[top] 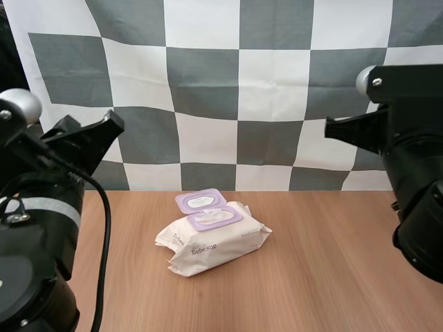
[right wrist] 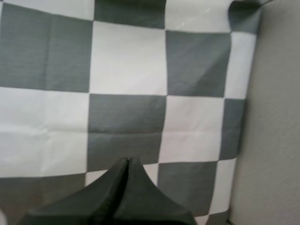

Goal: Open the wet wipes lid

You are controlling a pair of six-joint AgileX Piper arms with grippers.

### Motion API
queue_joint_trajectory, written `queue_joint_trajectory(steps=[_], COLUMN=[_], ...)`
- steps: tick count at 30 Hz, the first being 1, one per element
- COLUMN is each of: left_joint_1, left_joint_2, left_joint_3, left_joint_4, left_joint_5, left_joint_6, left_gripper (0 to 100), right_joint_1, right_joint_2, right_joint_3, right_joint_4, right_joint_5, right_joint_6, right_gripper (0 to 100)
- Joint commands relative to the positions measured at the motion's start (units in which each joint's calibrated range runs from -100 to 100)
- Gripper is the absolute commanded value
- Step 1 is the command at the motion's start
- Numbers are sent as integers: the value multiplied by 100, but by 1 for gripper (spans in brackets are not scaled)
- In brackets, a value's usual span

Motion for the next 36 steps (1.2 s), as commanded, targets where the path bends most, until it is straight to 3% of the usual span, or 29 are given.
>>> queue_joint_trajectory(steps=[1,4,7,12,22,28,31,34,36], left_joint_1=[2,2,2,2,-21,-180,-315,-314,-314], left_joint_2=[21,21,21,10,-660,-1497,-1542,-1542,-1542], left_joint_3=[224,571,901,1509,2230,2230,2230,2230,2230], left_joint_4=[-33,31,-59,180,2078,4527,6215,7935,8322], left_joint_5=[-1582,-742,-798,-798,-302,41,173,638,1221], left_joint_6=[2119,3211,3180,3210,3397,3768,3832,3881,3778], left_gripper=[0,0,0,0,0,0,0,0,0], right_joint_1=[-161,-396,-433,-506,-1021,-1085,-1095,-1150,-1196], right_joint_2=[-243,-926,-1732,-2924,-3041,-3041,-3041,-3041,-3041], right_joint_3=[127,454,920,2146,3010,3041,3041,3041,3041], right_joint_4=[714,714,714,714,714,436,-132,-411,-411], right_joint_5=[3545,4653,5405,5531,5071,5014,4968,4903,4903], right_joint_6=[-5,-5,-5,-5,-5,-5,-5,-5,-5], right_gripper=[0,0,0,0,0,0,0,0,0])
